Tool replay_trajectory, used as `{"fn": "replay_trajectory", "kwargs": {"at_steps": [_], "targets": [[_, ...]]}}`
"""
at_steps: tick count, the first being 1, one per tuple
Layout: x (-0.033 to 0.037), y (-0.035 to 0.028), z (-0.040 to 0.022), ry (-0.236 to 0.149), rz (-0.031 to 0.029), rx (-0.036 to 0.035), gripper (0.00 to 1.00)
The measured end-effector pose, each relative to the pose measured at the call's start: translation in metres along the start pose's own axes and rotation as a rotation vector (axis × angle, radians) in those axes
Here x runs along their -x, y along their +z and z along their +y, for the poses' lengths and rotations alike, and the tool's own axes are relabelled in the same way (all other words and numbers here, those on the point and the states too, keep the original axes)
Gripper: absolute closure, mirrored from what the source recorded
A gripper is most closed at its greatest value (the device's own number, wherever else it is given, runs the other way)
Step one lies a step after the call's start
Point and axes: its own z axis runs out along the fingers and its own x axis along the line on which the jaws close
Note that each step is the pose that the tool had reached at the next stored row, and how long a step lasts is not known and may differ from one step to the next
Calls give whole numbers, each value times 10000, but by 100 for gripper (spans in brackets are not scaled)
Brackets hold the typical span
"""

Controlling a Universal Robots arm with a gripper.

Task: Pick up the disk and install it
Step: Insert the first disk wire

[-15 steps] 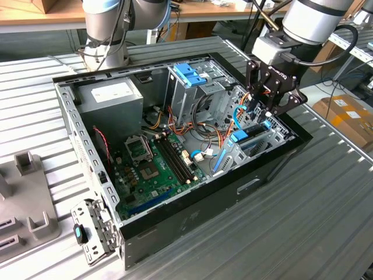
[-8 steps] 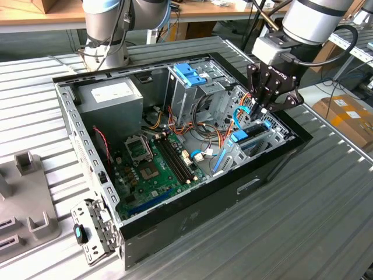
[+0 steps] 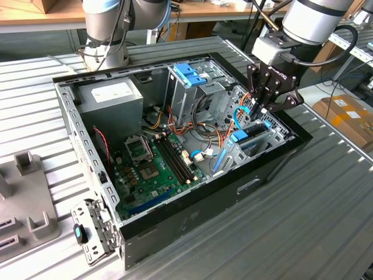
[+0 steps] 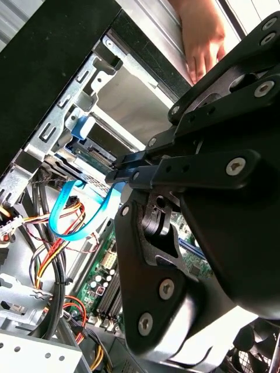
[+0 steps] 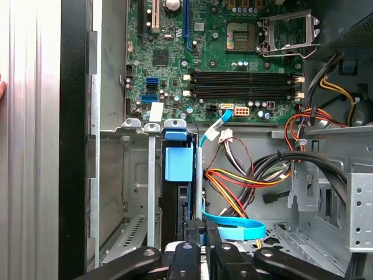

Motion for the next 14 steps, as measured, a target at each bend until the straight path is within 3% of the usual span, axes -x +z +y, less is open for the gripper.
{"fn": "replay_trajectory", "kwargs": {"at_steps": [14], "targets": [[-3,0,2,-46,0,-1,84]]}}
